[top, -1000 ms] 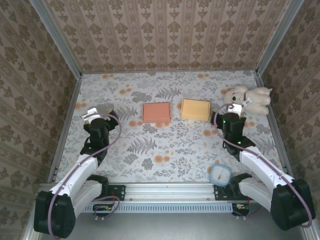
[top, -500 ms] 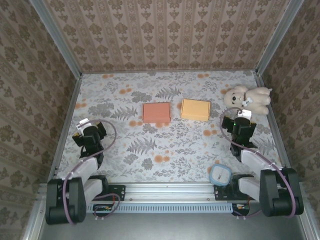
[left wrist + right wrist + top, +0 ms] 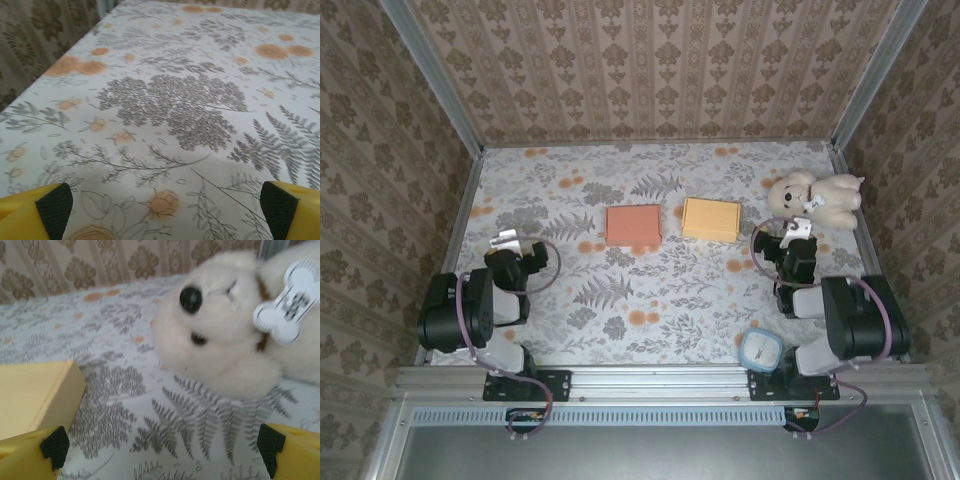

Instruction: Fold the paper box

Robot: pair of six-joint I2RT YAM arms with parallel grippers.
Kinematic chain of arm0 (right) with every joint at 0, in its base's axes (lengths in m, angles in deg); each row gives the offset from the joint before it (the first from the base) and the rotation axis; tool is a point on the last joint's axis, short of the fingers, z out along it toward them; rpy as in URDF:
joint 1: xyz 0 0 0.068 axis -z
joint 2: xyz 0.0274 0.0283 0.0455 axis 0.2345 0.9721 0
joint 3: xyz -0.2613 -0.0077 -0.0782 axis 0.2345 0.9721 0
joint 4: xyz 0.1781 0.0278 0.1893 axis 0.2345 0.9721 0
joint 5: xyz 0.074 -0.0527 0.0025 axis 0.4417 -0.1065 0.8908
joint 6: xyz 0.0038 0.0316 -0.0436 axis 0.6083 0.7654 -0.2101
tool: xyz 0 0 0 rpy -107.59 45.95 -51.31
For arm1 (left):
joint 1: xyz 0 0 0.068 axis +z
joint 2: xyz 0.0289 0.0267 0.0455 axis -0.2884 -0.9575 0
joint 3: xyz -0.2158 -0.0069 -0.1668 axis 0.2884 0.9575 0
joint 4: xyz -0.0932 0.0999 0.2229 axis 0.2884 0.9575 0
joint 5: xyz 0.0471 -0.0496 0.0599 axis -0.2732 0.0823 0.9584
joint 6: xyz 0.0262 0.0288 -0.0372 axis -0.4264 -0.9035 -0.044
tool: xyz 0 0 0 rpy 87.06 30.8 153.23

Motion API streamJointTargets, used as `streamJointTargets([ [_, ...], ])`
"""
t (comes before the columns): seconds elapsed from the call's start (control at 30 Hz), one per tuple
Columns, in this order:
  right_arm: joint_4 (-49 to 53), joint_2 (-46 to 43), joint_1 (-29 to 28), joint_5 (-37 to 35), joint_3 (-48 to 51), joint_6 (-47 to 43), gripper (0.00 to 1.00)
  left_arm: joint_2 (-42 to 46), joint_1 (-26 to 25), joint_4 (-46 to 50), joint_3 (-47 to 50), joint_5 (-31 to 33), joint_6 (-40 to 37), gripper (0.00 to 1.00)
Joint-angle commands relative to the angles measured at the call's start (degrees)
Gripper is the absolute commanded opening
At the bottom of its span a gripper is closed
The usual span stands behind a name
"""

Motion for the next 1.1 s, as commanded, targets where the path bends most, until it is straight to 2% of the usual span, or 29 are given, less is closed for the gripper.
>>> streamJointTargets([
  [0.0, -6.24, -0.46, -0.15, 3.01, 0.44, -0.89, 1.00, 0.88, -0.57, -1.00, -4.41, -4.50, -3.18, 1.00],
  [0.03, -3.93, -0.47, -0.23, 2.91, -0.87, -0.96, 1.00, 1.54, -1.67, 3.12, -5.96, -2.82, -3.61, 1.00],
  [0.1, -1.87, 0.06, -0.24, 3.51, -2.62, -1.13, 1.00, 1.04, -6.19, 10.95, -10.52, 6.57, -6.09, 1.00],
  [0.17, 7.08, -0.15, -0.63, 3.21, -6.99, -1.26, 1.00, 0.71, -8.36, 9.06, -10.06, 10.09, -7.84, 1.00],
  [0.23, 12.38, 0.20, -3.77, 0.34, -10.28, -4.40, 1.00, 0.94, -8.18, 10.15, -10.31, 9.89, -7.37, 1.00],
  [0.27, 11.90, 0.39, -4.54, -0.80, -10.29, -5.08, 1.00, 0.78, -8.21, 9.80, -10.19, 9.96, -7.45, 1.00],
  [1.07, 12.14, 0.23, -4.47, -0.66, -10.28, -5.02, 1.00, 0.89, -7.87, 10.18, -10.40, 9.01, -7.45, 1.00],
])
